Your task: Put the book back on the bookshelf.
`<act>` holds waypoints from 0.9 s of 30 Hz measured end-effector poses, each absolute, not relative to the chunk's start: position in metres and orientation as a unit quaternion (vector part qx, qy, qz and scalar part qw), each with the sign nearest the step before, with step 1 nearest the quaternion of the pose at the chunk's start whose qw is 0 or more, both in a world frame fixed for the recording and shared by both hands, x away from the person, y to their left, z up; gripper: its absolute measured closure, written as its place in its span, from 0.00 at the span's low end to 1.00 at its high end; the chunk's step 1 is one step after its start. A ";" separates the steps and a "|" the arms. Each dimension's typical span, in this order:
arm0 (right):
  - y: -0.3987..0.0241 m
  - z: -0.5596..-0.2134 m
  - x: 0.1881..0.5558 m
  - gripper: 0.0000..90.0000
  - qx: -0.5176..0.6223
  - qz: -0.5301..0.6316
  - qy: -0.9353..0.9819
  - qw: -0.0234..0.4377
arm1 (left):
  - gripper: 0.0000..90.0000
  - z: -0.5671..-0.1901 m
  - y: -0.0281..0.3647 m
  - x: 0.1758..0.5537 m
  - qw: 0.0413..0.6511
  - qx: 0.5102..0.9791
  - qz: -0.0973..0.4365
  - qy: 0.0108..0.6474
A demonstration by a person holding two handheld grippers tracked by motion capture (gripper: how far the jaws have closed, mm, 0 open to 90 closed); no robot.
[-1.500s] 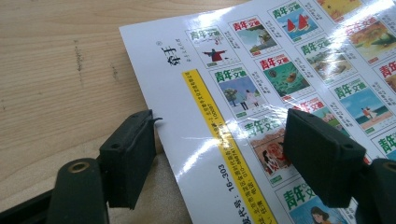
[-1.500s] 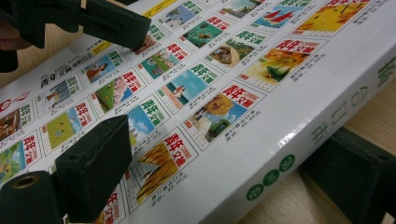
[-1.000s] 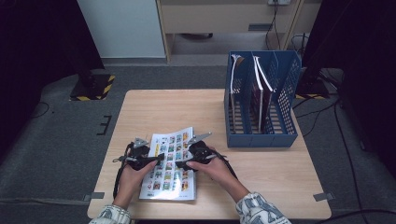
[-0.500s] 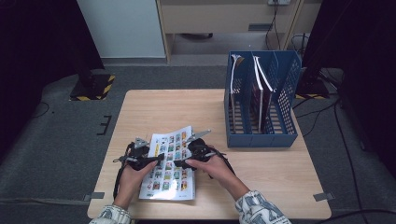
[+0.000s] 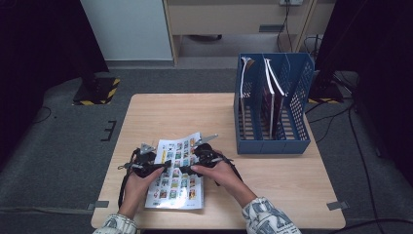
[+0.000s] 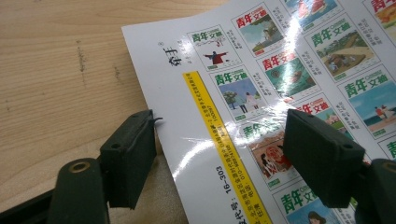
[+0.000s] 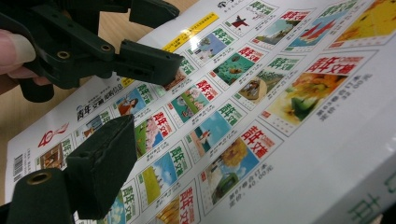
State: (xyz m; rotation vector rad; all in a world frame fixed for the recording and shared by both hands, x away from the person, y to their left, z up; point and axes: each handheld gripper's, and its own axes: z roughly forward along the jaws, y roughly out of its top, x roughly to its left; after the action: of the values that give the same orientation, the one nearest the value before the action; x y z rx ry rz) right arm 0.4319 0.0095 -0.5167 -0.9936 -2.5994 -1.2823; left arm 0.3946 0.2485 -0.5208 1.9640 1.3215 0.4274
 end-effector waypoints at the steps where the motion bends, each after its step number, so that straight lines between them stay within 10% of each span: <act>1: 0.009 -0.517 0.432 0.16 -0.324 -0.418 -0.848 0.039 | 0.29 -0.521 0.249 0.395 0.361 0.760 0.164 0.514; 13: 0.014 -0.516 0.434 0.22 -0.328 -0.429 -0.841 0.040 | 0.40 -0.519 0.254 0.394 0.364 0.753 0.165 0.522; 27: 0.008 -0.505 0.437 0.57 -0.371 -0.438 -0.818 0.043 | 0.70 -0.515 0.262 0.393 0.364 0.740 0.182 0.535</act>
State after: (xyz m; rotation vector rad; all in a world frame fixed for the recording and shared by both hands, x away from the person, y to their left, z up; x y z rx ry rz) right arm 0.4365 0.0085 -0.5054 -1.1350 -2.4999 -1.3399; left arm 0.3925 0.2625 -0.5154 1.9054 1.3764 0.4692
